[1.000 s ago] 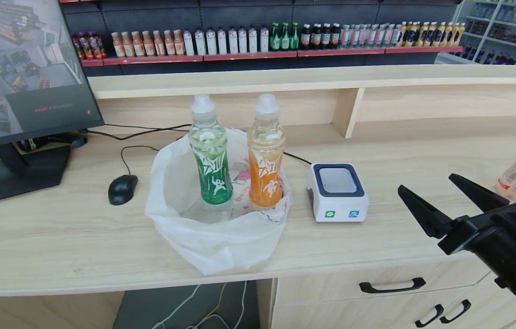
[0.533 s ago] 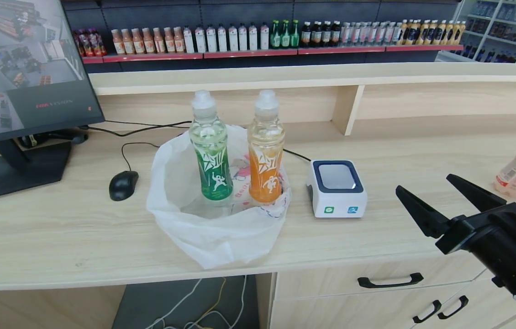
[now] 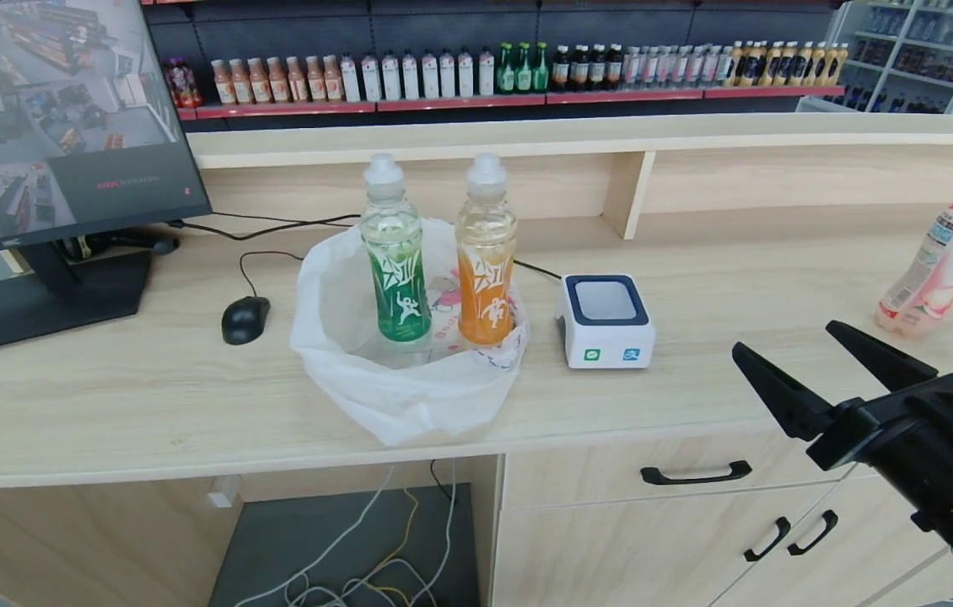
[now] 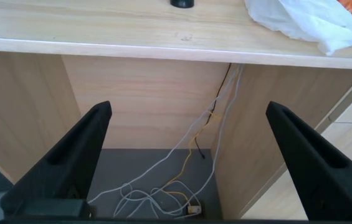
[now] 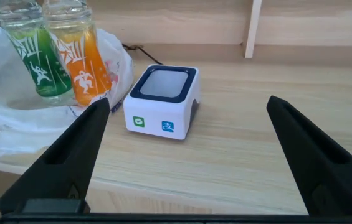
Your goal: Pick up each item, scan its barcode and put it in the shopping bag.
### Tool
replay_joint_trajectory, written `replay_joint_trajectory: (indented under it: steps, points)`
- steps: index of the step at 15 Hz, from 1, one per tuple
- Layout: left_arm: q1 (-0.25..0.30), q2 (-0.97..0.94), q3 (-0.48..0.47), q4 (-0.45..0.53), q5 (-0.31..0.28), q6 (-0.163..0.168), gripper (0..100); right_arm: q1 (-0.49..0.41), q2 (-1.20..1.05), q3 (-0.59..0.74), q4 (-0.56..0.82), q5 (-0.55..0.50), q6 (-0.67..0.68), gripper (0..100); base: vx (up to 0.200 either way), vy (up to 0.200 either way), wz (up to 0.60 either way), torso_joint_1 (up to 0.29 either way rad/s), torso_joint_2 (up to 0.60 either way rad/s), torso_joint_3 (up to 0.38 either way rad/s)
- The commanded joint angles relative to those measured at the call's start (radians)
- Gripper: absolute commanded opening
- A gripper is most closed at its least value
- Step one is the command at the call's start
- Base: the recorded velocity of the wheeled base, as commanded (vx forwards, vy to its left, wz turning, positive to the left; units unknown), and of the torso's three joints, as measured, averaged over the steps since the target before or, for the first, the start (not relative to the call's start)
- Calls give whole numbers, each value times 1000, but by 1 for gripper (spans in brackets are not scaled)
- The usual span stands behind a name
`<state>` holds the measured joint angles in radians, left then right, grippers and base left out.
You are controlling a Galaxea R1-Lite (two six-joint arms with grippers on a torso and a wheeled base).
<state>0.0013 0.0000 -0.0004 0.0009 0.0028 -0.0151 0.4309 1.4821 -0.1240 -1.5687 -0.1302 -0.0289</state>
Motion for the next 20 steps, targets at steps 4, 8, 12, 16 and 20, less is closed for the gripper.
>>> replay_joint_trajectory:
  steps: [4, 8, 12, 16, 20]
  points:
    - [0, 0, 0, 1, 0, -2, 100, 0, 0, 1, -2, 0, 0, 100, 0, -200, 0, 8, 4, 1]
    - [0, 0, 0, 1, 0, -2, 100, 2, 0, -8, -2, 0, 0, 100, 0, -200, 0, 2, 1, -1]
    - [0, 0, 0, 1, -1, -2, 100, 11, 1, -8, -2, 0, -2, 100, 0, -200, 0, 1, 2, 0]
    - [0, 0, 0, 1, 0, -2, 100, 25, -2, -8, -2, 0, -3, 100, 0, -200, 0, 1, 4, 4]
    - [0, 0, 0, 1, 0, -3, 100, 25, -2, -6, -2, 0, -3, 100, 0, -200, 0, 4, 7, 1]
